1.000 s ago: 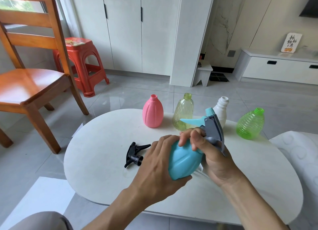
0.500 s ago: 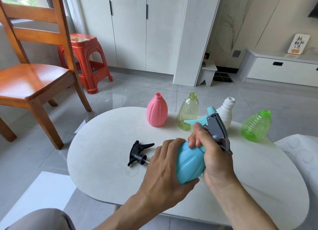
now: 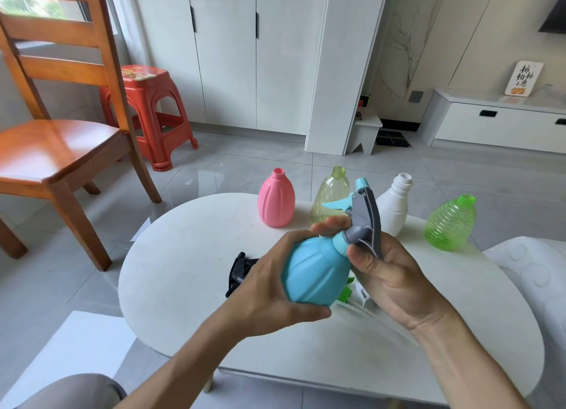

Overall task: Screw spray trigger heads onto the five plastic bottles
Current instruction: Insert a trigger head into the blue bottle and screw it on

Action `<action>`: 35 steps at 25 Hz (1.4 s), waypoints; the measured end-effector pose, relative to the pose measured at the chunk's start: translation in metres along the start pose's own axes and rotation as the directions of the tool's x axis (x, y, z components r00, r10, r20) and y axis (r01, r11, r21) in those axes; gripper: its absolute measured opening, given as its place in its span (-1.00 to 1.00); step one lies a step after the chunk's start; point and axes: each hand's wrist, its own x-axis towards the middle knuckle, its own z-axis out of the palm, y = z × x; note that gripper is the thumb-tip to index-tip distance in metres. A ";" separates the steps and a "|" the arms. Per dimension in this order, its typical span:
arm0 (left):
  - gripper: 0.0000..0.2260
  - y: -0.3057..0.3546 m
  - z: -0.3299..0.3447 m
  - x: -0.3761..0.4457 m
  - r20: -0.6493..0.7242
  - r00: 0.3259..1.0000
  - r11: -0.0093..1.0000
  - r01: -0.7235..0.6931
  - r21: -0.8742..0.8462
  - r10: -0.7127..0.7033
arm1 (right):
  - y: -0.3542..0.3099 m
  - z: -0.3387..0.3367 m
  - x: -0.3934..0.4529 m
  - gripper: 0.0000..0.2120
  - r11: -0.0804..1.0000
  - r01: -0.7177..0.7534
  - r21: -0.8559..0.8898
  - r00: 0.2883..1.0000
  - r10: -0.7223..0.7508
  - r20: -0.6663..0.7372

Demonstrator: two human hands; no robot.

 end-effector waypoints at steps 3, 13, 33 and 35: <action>-0.20 -0.002 -0.002 0.001 0.091 0.995 0.991 0.055 -0.119 -0.044 | -0.001 0.001 0.000 -0.70 0.999 0.007 -0.039 0.998 -0.009 -0.065; -0.14 -0.004 0.002 -0.002 -0.036 0.999 0.982 -0.018 0.190 0.025 | 0.015 0.019 0.004 -0.75 0.983 0.053 -0.174 0.951 -0.103 -0.291; -0.18 -0.150 -0.127 0.098 -0.532 0.798 0.915 0.391 0.103 -0.282 | 0.048 0.023 0.005 -0.75 0.609 -0.338 -0.718 0.940 0.248 -0.232; -0.19 -0.166 -0.133 0.103 -0.540 0.790 0.906 0.409 0.112 -0.290 | 0.054 0.026 0.009 -0.73 0.552 -0.312 -0.773 0.948 0.236 -0.214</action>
